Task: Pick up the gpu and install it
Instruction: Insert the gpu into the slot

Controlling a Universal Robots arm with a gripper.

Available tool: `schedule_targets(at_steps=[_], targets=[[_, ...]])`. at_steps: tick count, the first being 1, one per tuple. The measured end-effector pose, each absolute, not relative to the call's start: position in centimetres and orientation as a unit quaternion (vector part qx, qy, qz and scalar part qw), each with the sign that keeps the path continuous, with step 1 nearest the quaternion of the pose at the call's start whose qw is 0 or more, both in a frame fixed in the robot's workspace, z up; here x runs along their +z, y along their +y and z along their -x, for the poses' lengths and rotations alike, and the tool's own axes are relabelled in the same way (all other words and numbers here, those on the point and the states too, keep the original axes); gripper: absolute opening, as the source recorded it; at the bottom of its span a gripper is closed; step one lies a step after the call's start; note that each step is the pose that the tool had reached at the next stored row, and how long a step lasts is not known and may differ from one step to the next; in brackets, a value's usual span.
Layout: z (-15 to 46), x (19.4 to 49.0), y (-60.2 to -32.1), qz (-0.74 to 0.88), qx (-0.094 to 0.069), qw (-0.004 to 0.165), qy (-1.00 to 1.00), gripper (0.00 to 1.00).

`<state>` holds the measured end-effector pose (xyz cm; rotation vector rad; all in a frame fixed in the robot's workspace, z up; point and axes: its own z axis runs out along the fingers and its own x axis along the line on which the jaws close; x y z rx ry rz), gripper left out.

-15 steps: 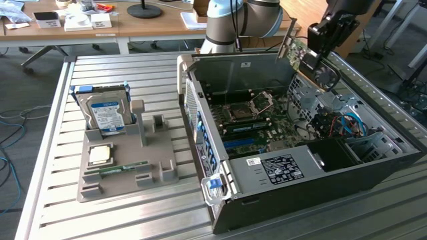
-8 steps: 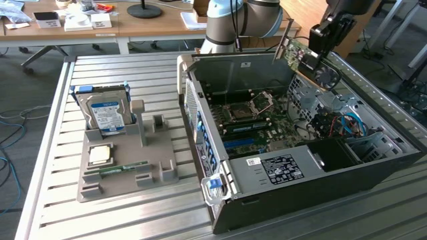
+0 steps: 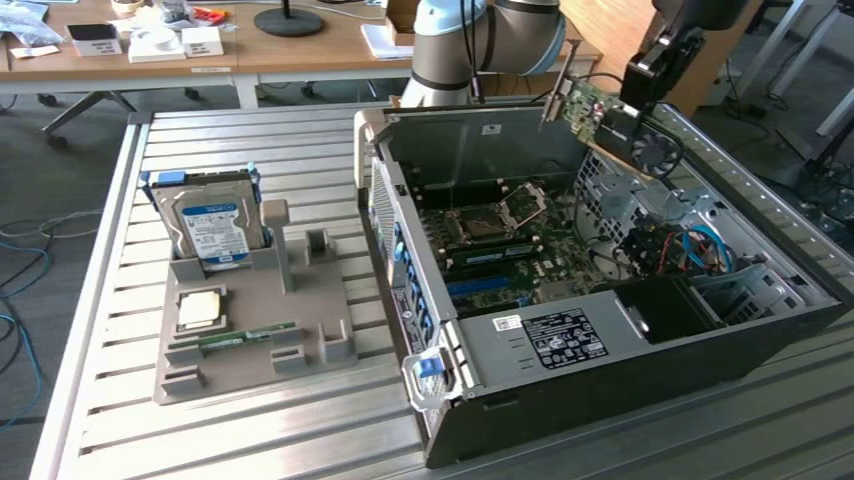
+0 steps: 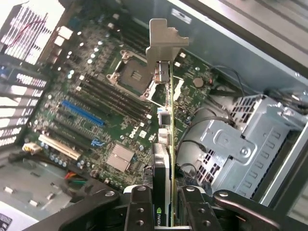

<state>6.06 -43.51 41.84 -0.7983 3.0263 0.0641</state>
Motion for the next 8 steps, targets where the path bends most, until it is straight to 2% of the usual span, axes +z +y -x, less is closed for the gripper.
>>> schedule_targets(at_steps=[8], targets=[[-6.06,41.82,-43.51,0.319,0.021,0.004,0.947,0.27]])
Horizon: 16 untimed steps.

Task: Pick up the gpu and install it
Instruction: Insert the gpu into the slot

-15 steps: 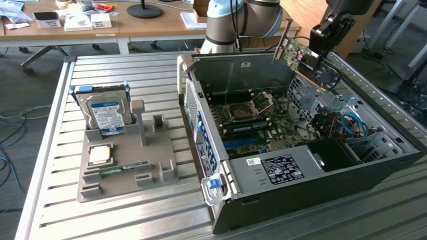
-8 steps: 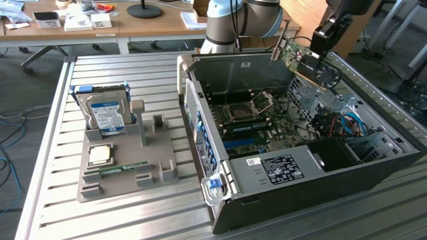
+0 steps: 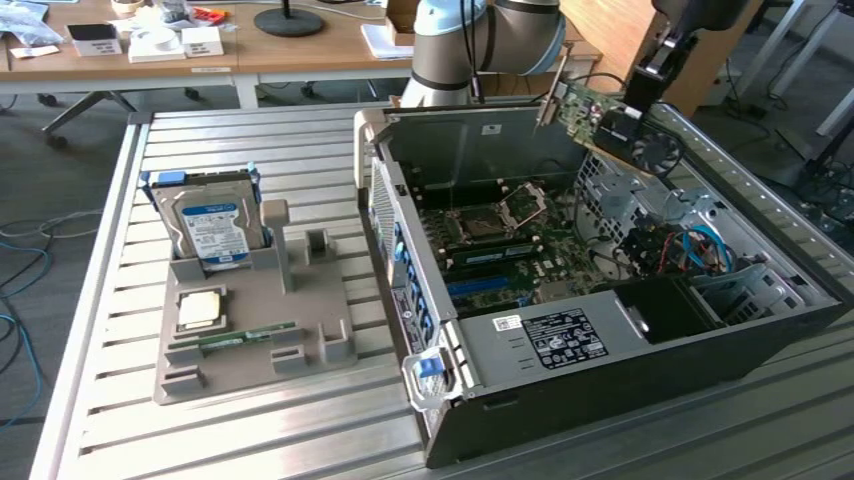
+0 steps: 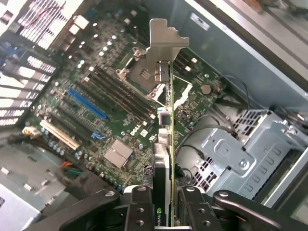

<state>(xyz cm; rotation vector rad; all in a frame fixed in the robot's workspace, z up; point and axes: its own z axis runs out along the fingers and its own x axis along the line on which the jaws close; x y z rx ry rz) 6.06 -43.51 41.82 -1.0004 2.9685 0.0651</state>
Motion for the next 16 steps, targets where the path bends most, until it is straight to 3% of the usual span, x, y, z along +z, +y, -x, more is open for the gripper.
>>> schedule_targets(at_steps=[16], targets=[[-6.04,41.79,-43.51,0.415,0.021,0.002,0.910,0.27]])
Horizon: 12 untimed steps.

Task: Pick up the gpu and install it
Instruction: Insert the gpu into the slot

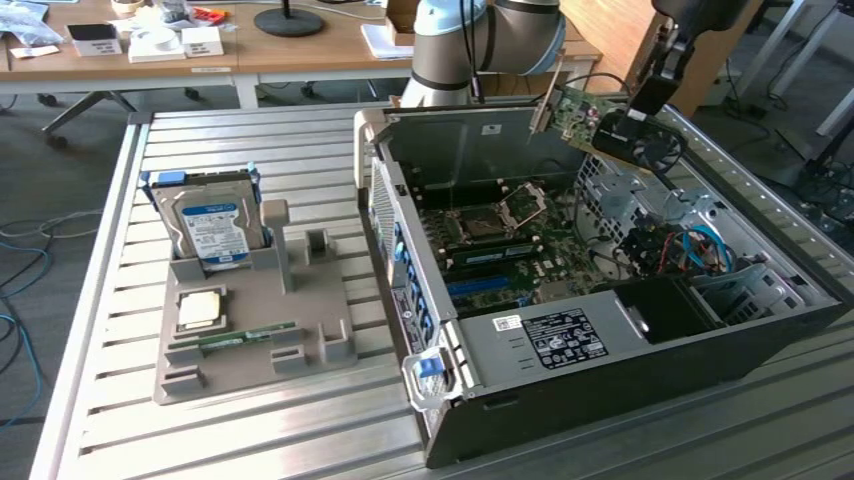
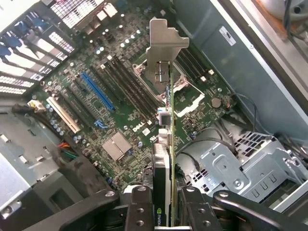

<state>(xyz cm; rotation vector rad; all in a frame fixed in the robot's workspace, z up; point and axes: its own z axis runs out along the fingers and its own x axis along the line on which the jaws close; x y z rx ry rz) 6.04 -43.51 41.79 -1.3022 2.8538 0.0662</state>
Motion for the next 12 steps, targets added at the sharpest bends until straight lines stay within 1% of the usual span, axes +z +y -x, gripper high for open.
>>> schedule_targets(at_steps=[12], targets=[[-6.04,41.79,-43.50,0.420,0.021,0.002,0.907,0.27]])
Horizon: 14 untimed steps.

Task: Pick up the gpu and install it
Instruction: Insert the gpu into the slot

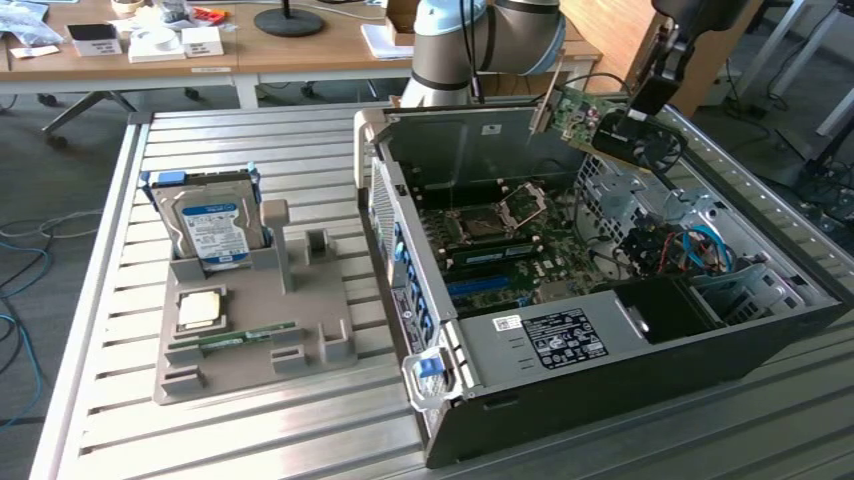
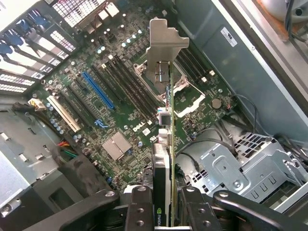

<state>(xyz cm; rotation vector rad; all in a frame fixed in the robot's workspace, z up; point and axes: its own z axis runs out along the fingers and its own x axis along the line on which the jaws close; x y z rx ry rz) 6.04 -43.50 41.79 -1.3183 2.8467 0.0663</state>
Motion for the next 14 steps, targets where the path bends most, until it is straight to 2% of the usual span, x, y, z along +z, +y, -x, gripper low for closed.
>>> schedule_targets(at_steps=[14], targets=[[-6.04,41.74,-43.49,0.464,0.021,0.001,0.885,0.27]])
